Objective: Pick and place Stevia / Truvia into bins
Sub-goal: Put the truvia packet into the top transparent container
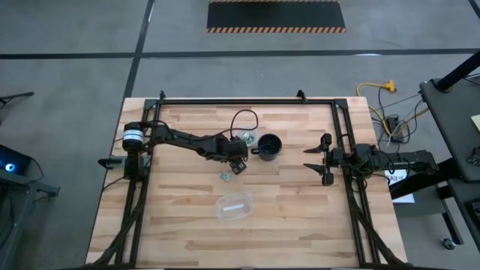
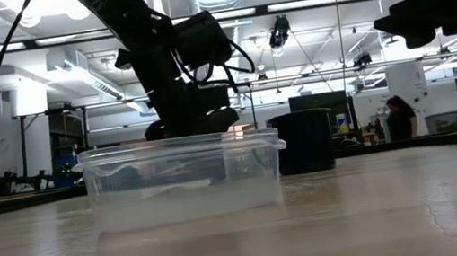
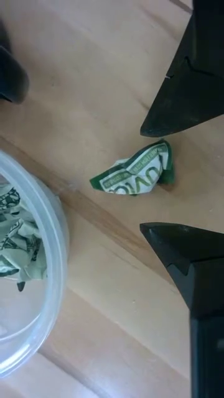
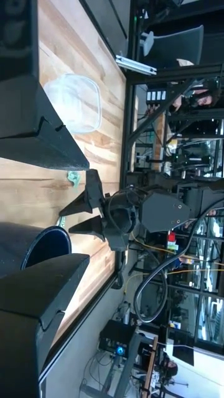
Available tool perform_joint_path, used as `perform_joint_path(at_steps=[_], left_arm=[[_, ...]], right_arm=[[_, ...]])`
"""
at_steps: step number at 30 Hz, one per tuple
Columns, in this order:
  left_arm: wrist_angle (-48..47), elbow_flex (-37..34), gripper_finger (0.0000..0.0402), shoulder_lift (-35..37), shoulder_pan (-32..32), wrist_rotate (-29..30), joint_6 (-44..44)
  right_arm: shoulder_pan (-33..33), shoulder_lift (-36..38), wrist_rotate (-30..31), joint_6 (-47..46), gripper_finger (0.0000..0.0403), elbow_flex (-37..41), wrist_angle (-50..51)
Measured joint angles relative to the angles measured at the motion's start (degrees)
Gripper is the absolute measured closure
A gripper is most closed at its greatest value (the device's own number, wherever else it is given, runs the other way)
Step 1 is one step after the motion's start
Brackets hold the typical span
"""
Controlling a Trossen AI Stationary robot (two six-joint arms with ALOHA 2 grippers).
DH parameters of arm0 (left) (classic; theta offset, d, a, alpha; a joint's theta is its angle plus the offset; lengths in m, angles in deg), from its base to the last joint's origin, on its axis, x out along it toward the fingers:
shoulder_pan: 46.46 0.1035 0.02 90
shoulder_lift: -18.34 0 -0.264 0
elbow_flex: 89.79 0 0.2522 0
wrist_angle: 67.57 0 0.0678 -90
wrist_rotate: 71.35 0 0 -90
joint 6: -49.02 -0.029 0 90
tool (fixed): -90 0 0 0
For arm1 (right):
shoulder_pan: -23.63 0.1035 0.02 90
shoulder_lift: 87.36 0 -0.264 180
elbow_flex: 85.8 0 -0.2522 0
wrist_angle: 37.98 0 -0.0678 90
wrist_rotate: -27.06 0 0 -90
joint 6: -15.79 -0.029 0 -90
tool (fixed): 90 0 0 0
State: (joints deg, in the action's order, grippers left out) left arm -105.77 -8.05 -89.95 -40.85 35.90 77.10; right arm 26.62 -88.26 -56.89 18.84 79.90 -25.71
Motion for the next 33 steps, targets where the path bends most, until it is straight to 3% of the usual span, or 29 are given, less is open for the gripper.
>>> perform_joint_path(at_steps=[20, 24, 30, 33], left_arm=[[2.32, 1.81, 0.019, -5.19, 1.68, -1.57, -1.77], [2.4, 1.84, 0.0235, -4.52, 1.66, -2.44, -2.03], [2.5, 1.79, 0.0374, -3.65, 1.61, -5.02, -4.64], [1.99, 1.95, 0.0389, -3.35, 1.55, -6.03, -5.12]], right_arm=[[-0.02, 0.02, 0.01, 0.0, 0.0181, 0.0, -0.01], [-0.02, 0.02, 0.0, 0.0, 0.0181, -0.01, 0.0], [-0.02, 0.02, 0.02, 0.0, 0.0181, -0.01, -0.01], [-0.02, 0.02, 0.02, 0.0, 0.0181, 0.0, 0.0]])
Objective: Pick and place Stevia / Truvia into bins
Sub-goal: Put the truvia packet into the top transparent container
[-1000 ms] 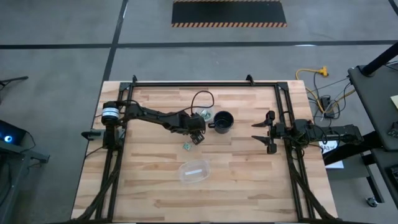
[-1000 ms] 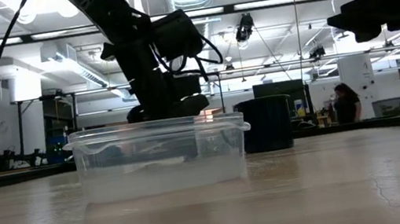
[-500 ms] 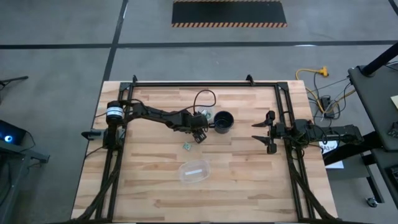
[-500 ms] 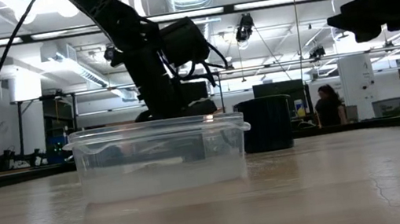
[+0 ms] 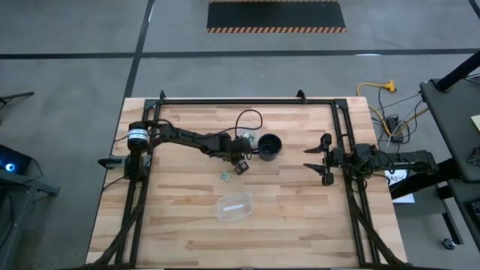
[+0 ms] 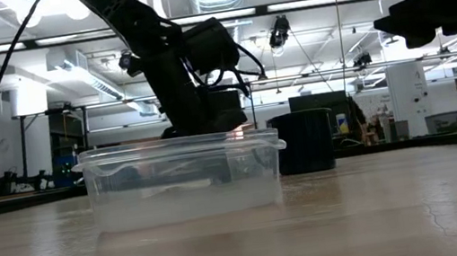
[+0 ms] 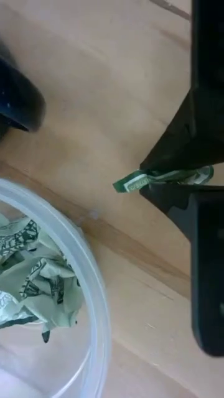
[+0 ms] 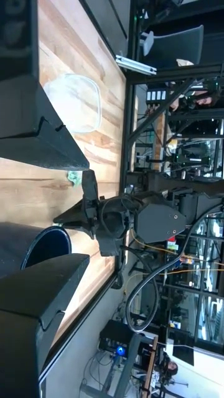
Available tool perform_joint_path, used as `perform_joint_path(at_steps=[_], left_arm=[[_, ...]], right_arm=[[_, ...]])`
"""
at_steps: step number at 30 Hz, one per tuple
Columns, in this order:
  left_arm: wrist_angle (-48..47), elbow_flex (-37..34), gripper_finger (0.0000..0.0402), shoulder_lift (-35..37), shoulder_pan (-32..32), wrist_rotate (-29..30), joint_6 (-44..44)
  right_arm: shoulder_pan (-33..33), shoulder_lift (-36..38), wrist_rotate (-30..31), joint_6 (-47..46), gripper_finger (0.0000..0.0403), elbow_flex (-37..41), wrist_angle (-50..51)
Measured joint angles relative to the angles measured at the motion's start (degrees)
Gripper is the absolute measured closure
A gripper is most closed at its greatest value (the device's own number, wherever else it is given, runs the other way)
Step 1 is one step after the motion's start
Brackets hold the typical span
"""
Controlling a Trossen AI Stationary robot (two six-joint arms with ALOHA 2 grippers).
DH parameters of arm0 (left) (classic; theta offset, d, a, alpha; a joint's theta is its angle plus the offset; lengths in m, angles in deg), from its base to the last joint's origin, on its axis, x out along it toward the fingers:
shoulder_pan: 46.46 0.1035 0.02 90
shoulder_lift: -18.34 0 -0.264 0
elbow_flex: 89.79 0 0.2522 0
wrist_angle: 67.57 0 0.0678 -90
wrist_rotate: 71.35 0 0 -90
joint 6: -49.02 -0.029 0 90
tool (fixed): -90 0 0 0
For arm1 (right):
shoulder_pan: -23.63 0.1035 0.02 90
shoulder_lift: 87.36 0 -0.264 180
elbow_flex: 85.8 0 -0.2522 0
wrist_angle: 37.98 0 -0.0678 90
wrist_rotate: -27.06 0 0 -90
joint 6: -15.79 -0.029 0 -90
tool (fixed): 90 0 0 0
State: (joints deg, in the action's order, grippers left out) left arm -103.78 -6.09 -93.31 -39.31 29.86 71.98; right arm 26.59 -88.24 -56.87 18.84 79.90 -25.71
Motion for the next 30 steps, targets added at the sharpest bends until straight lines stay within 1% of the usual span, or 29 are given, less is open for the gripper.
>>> perform_joint_path(at_steps=[7, 10, 13, 16, 18, 23, 25, 26, 30], left_arm=[[-1.04, 1.16, 0.0397, 1.62, -1.5, -3.79, -3.62], [1.91, 1.25, 0.0398, 3.84, -2.37, -3.7, -5.76], [7.63, 0.67, 0.0399, 5.11, -3.23, -2.5, -8.35], [11.58, 0.52, 0.0399, 5.32, -4.52, 1.8, -11.17], [13.72, 0.52, 0.0399, 5.45, -5.13, 5.89, -13.33], [15.42, 0.49, 0.0399, 4.9, -6.15, 21.63, -17.02], [15.52, 0.41, 0.04, 4.86, -6.52, 26.32, -17.99], [16.19, 0.41, 0.04, 4.86, -6.54, 28.12, -18.51], [22.35, -0.46, 0.04, 4.86, -6.56, 31.14, -22.53]], right_arm=[[0.0, 0.0, 0.0, 0.0, 0.0181, 0.0, -0.01], [0.02, 0.0, -0.01, 0.0, 0.0181, -0.01, 0.0], [0.01, 0.02, -0.03, 0.0, 0.0181, -0.01, -0.01], [0.0, 0.02, 0.09, 0.0, 0.0181, -0.01, -0.15], [0.0, -0.02, -0.01, 0.0, 0.0181, 0.0, -0.13], [0.01, 0.0, -0.02, 0.0, 0.0181, -0.01, -0.09], [0.0, 0.0, -0.02, 0.0, 0.0181, -0.01, -0.09], [0.0, 0.0, -0.02, 0.0, 0.0181, 0.01, -0.08], [0.02, 0.0, -0.02, -0.01, 0.0181, -0.01, -0.07]])
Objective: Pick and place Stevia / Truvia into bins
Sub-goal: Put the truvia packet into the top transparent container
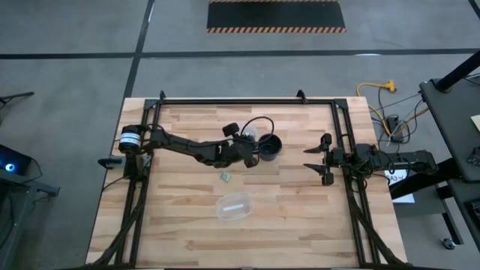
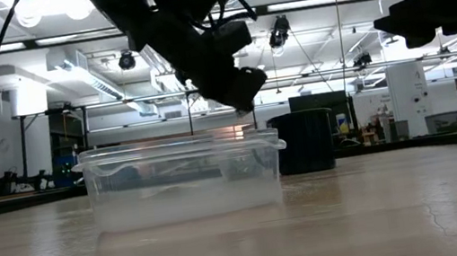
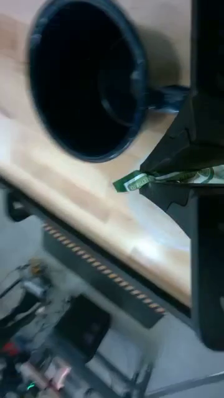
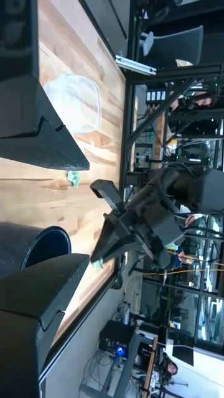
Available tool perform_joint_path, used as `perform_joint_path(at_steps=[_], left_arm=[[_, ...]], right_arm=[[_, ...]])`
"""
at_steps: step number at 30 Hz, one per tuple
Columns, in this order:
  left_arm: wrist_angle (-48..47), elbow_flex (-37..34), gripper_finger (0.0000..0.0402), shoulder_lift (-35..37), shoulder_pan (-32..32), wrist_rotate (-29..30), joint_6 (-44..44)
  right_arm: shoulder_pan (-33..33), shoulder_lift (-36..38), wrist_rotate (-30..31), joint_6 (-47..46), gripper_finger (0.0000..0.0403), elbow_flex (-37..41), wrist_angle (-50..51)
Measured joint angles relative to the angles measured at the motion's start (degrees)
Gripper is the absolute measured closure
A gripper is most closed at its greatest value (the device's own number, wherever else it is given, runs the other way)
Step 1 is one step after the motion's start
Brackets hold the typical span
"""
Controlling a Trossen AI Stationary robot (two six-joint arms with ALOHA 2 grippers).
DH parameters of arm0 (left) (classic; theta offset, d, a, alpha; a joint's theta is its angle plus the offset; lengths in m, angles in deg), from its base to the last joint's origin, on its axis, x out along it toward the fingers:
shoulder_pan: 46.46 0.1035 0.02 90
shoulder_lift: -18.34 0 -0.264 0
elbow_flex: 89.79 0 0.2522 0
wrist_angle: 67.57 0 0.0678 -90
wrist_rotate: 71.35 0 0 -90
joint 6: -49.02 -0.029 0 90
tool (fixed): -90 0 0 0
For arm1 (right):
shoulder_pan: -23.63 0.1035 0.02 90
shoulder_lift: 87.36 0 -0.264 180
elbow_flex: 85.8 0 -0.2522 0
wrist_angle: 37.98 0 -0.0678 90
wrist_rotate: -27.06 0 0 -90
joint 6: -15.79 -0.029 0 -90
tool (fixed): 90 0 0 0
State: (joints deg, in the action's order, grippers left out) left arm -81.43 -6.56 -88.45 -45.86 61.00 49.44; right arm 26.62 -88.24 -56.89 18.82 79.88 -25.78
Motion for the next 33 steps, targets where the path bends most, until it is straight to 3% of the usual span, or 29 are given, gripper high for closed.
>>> perform_joint_path(at_steps=[4, 9, 22, 33], left_arm=[[7.82, -2.39, 0.04, 0.02, 0.08, 0.57, -4.67], [8.75, -3.22, 0.04, 0.02, 0.21, 7.81, -10.53], [8.65, -3.32, 0.0398, 0.02, 3.45, 5.68, -12.85], [8.6, -3.32, 0.034, 0.02, 3.56, 5.31, -12.89]], right_arm=[[0.0, 0.0, 0.0, 0.0, 0.0181, 0.02, 0.04], [0.0, 0.0, 0.0, 0.01, 0.0181, 0.0, 0.07], [0.0, 0.0, 0.0, 0.01, 0.0181, 0.0, 0.07], [-0.01, 0.0, 0.0, 0.0, 0.0181, 0.01, 0.07]])
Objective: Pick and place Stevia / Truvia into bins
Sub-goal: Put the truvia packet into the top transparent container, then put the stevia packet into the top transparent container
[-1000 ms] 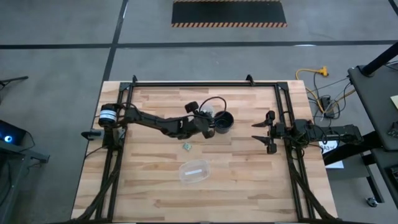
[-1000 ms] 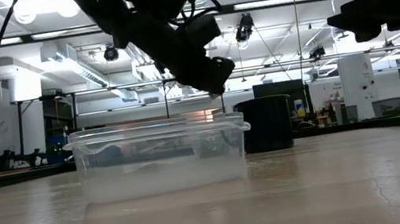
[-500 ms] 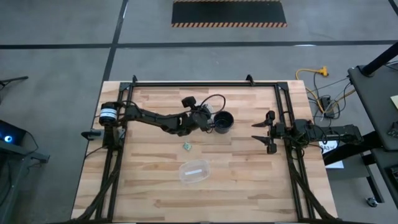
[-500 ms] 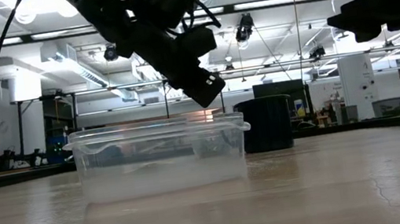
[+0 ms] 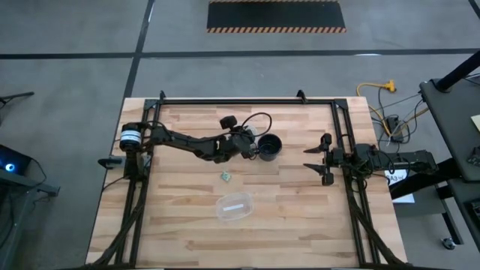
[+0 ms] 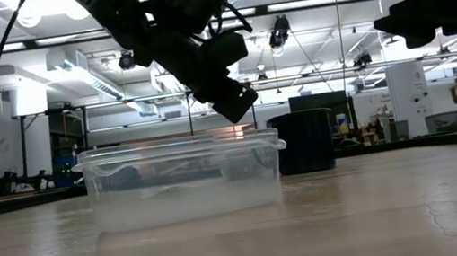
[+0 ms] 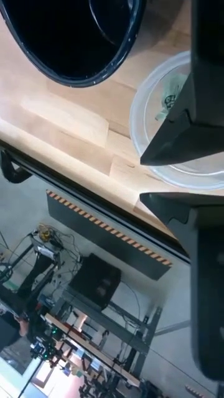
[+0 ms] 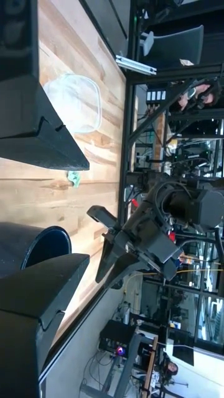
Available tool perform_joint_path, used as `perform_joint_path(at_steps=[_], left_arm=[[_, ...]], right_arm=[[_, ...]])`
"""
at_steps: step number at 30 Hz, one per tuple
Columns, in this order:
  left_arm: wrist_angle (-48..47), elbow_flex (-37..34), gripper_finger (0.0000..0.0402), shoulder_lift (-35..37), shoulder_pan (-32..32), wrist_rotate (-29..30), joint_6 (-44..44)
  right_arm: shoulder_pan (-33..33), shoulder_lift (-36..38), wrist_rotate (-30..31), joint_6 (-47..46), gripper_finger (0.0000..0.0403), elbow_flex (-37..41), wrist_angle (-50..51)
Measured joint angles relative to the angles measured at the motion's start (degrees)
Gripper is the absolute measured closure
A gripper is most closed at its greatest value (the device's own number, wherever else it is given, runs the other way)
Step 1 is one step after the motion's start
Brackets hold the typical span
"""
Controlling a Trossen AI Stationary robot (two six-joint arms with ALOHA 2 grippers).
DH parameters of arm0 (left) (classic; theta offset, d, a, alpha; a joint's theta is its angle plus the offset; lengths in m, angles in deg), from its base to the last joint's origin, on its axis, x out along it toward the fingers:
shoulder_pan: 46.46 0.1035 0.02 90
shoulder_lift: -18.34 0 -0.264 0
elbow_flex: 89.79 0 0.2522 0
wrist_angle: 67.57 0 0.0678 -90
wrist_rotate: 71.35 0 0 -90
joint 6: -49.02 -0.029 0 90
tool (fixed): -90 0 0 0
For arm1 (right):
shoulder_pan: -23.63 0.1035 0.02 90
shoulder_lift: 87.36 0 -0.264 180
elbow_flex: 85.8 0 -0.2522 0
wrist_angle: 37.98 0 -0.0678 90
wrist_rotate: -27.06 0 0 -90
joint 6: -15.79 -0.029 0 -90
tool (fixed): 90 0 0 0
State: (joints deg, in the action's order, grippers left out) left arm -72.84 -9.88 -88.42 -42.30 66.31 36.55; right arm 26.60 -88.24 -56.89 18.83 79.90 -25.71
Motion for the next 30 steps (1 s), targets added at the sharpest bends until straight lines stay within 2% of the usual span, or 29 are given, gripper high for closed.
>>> perform_joint_path(at_steps=[17, 30], left_arm=[[-2.2, 0.0, 0.0263, 0.0, -0.37, -0.92, 0.0], [-3.04, 0.84, 0.0231, 0.04, -3.75, -1.03, -0.02]], right_arm=[[0.0, -0.01, 0.0, 0.01, 0.0181, -0.01, -0.01], [0.01, -0.02, 0.02, 0.01, 0.0181, -0.01, -0.02]])
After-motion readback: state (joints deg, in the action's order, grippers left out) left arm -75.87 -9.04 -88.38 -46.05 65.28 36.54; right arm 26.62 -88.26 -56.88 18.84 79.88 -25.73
